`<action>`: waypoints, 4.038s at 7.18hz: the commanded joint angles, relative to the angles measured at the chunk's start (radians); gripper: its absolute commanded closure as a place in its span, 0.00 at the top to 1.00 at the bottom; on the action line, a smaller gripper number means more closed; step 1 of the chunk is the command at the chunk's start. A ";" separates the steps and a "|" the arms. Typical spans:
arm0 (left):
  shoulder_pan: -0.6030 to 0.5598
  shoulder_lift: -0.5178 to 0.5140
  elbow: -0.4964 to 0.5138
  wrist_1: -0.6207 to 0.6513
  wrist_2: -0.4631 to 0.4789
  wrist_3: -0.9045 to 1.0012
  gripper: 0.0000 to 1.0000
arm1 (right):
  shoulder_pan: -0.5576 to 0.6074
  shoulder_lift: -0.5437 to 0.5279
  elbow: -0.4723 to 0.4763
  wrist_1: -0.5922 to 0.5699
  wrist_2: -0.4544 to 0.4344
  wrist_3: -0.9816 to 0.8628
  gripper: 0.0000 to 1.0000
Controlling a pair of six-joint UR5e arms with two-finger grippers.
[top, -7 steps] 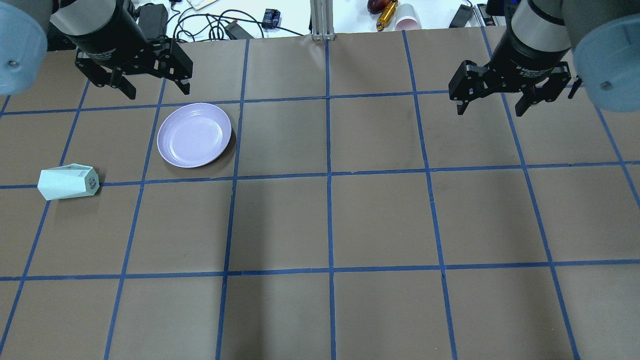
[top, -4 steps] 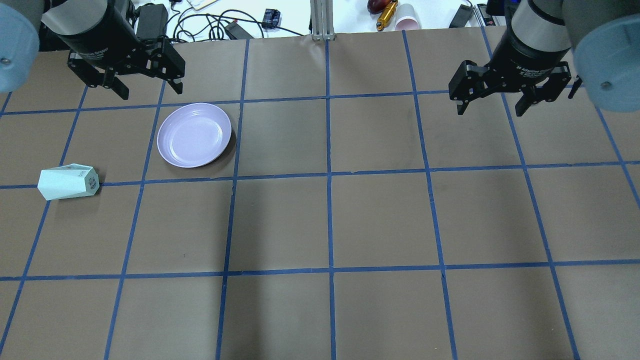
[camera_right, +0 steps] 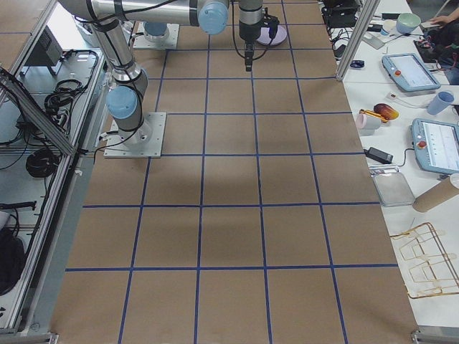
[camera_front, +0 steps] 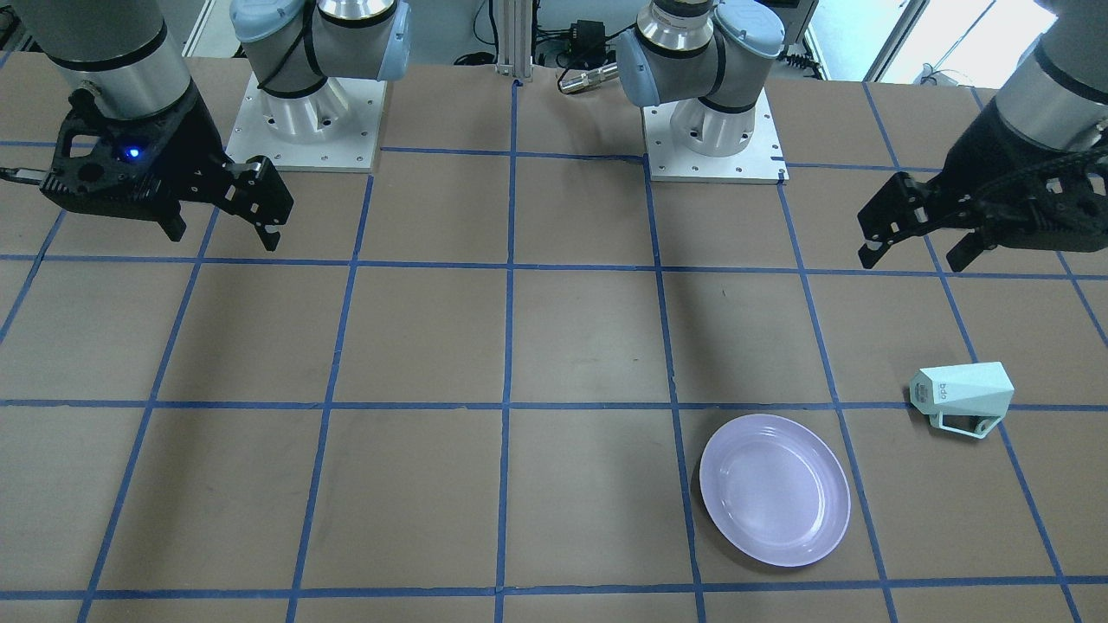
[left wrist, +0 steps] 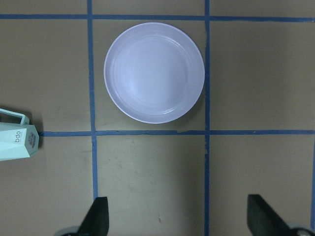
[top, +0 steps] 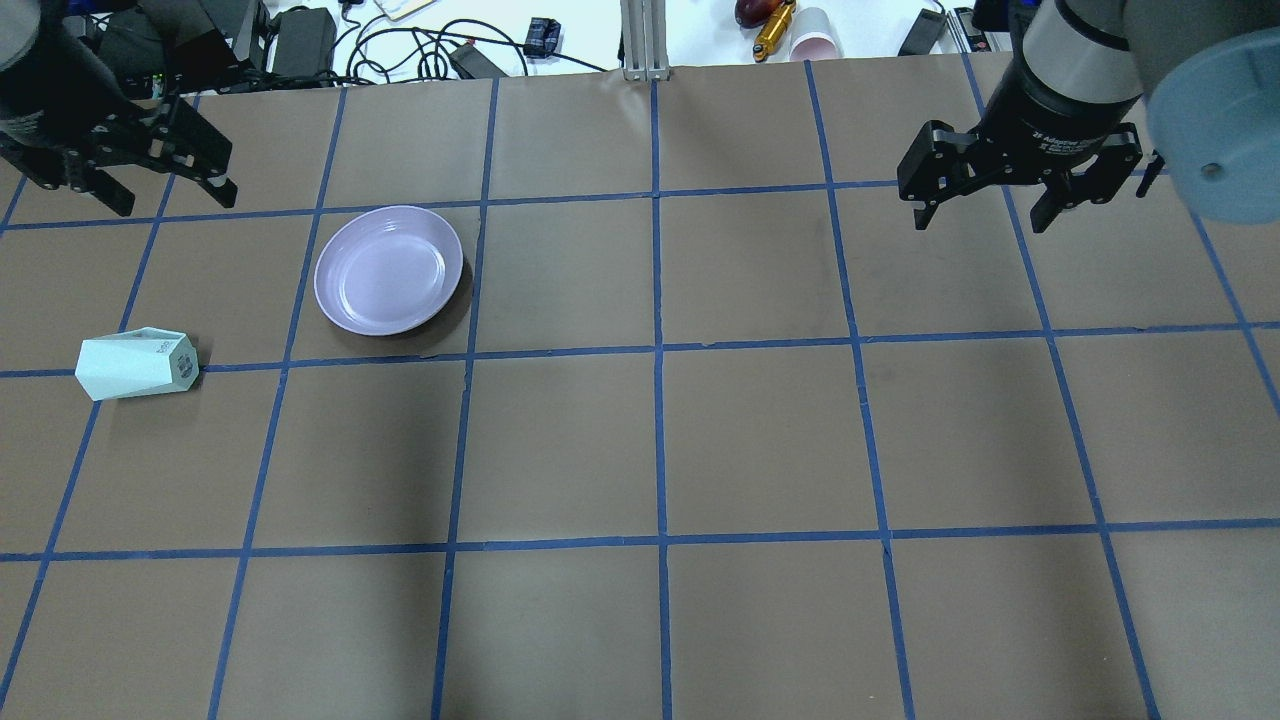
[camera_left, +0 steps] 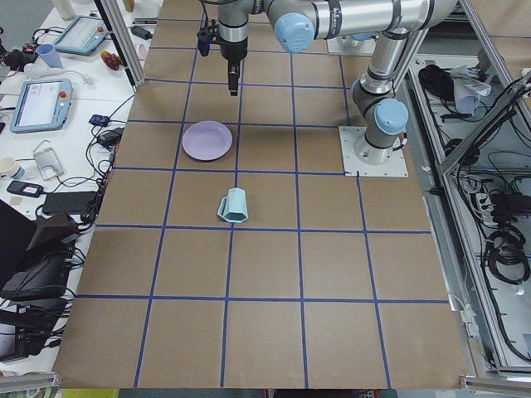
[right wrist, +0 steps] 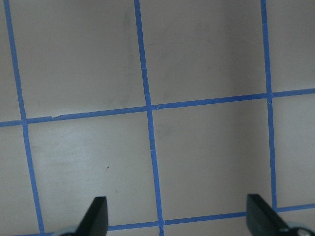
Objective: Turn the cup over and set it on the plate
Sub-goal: 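Move the left gripper down and around toward the mint-green cup, then close the left gripper on the open end of the lying cup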
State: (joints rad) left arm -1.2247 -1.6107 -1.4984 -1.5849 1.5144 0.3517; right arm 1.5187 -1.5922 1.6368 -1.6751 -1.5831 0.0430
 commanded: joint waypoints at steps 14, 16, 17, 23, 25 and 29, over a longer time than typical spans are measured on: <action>0.655 -0.402 0.168 -0.099 -0.278 0.647 1.00 | 0.000 0.000 0.000 0.000 0.000 0.000 1.00; 0.682 -0.474 0.230 -0.150 -0.322 0.661 1.00 | 0.000 0.000 0.000 0.000 0.000 0.000 1.00; 0.682 -0.507 0.237 -0.153 -0.332 0.670 1.00 | 0.000 0.000 0.000 0.000 0.000 0.000 1.00; 0.683 -0.655 0.244 -0.165 -0.463 0.737 1.00 | 0.000 0.000 0.000 0.000 0.000 0.000 1.00; 0.682 -0.681 0.242 -0.188 -0.480 0.744 1.00 | 0.000 0.000 0.000 0.000 0.000 0.000 1.00; 0.679 -0.716 0.242 -0.273 -0.555 0.780 1.00 | 0.000 0.000 0.000 0.000 0.000 0.000 1.00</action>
State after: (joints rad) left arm -0.5453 -2.3138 -1.2563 -1.8395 0.9869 1.1230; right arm 1.5187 -1.5916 1.6367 -1.6751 -1.5831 0.0429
